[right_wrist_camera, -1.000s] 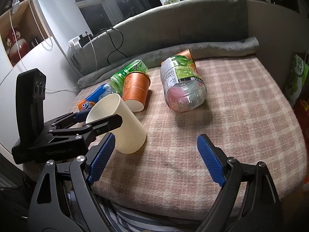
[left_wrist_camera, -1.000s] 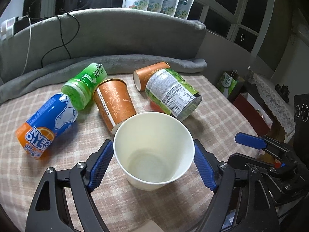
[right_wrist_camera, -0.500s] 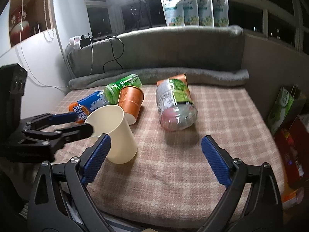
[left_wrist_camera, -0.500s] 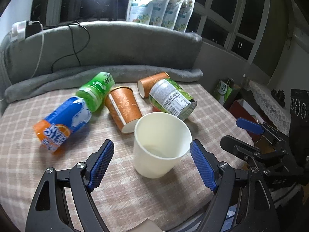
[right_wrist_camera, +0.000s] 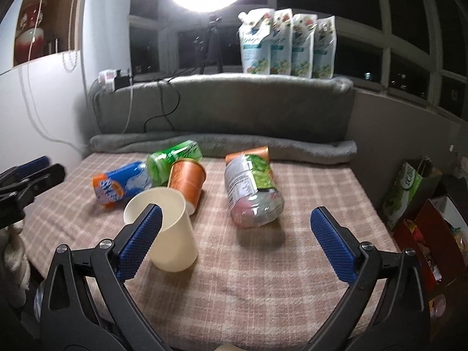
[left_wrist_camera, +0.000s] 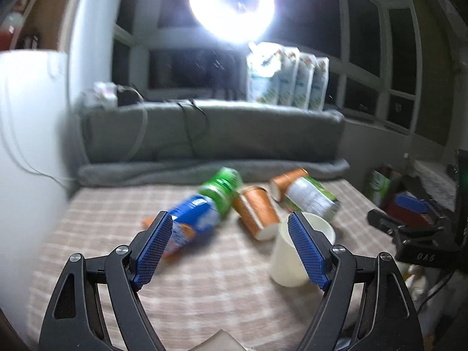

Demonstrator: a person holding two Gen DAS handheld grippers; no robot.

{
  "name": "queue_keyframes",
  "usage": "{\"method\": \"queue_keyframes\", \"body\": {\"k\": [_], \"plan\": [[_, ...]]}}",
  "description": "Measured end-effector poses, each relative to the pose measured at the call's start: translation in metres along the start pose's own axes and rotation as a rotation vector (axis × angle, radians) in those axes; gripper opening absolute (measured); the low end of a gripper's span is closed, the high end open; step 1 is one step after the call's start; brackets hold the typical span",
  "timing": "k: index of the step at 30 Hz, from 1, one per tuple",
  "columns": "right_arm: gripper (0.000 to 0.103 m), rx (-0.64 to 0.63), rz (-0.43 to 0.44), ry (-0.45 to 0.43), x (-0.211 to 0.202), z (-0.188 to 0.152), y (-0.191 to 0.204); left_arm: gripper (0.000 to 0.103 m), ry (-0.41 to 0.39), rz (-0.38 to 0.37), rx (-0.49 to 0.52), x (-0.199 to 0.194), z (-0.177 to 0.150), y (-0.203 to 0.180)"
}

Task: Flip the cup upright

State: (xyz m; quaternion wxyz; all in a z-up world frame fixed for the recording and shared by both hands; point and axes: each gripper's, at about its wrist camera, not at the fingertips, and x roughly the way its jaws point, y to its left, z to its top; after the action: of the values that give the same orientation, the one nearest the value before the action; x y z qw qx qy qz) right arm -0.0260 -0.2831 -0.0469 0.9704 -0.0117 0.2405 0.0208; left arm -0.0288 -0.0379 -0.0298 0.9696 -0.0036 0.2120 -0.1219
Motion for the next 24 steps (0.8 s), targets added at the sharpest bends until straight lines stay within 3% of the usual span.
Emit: {"method": "queue_keyframes", "body": {"k": [8,14,17,24], "plan": [[0.103,0.006,-0.065,-0.073,-0.014,0.002,0.0,0.084,-0.063,0.09,-0.016,-0.009,-0.001,0.007],[0.103,0.007,-0.082,-0.106,-0.02,0.004,0.0,0.084,-0.095,0.111,-0.026,-0.019,0.0,0.009],[0.103,0.009,-0.084,-0.113,-0.02,0.005,0.0,0.095,-0.103,0.118,-0.023,-0.021,0.0,0.008],[0.103,0.01,-0.085,-0.116,-0.021,0.006,0.0,0.095,-0.107,0.12,-0.023,-0.024,0.0,0.007]]}}
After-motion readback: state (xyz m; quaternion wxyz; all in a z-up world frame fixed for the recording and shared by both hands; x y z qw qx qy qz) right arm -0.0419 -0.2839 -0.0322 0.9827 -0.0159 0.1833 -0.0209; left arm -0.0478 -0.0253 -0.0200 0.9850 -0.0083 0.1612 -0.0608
